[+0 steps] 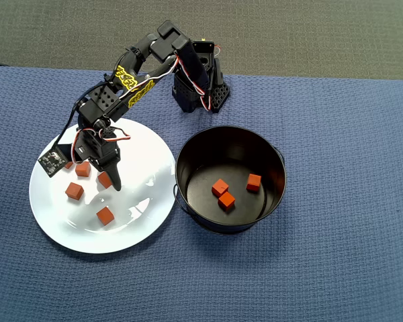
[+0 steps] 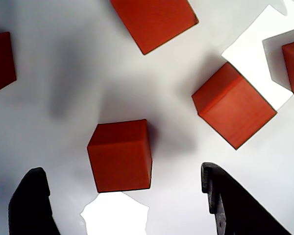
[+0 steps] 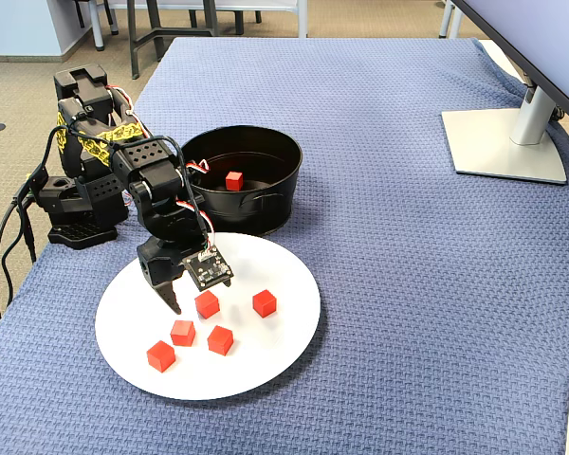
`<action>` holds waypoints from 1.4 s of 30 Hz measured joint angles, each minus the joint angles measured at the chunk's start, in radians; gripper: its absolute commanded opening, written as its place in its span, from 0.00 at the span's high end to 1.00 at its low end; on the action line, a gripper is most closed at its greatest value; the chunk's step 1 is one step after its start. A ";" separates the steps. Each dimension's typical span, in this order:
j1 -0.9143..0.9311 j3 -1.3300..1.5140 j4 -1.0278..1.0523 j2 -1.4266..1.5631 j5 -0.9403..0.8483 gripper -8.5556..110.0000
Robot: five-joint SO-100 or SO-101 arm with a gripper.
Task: Pick up the red cubes from the white plate and place them in the black recipient
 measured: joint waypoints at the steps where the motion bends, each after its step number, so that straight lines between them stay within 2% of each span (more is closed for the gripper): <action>1: -0.002 0.000 0.000 -0.005 0.008 0.65; 21: -0.021 -0.035 -0.043 -0.058 0.072 0.67; 23: -0.021 -0.035 -0.043 -0.058 0.083 0.72; 26: -0.029 -0.035 -0.052 -0.058 0.094 0.92; 35: -0.032 -0.035 -0.067 -0.058 0.114 0.93; 42: -0.031 -0.034 -0.064 0.014 0.206 0.93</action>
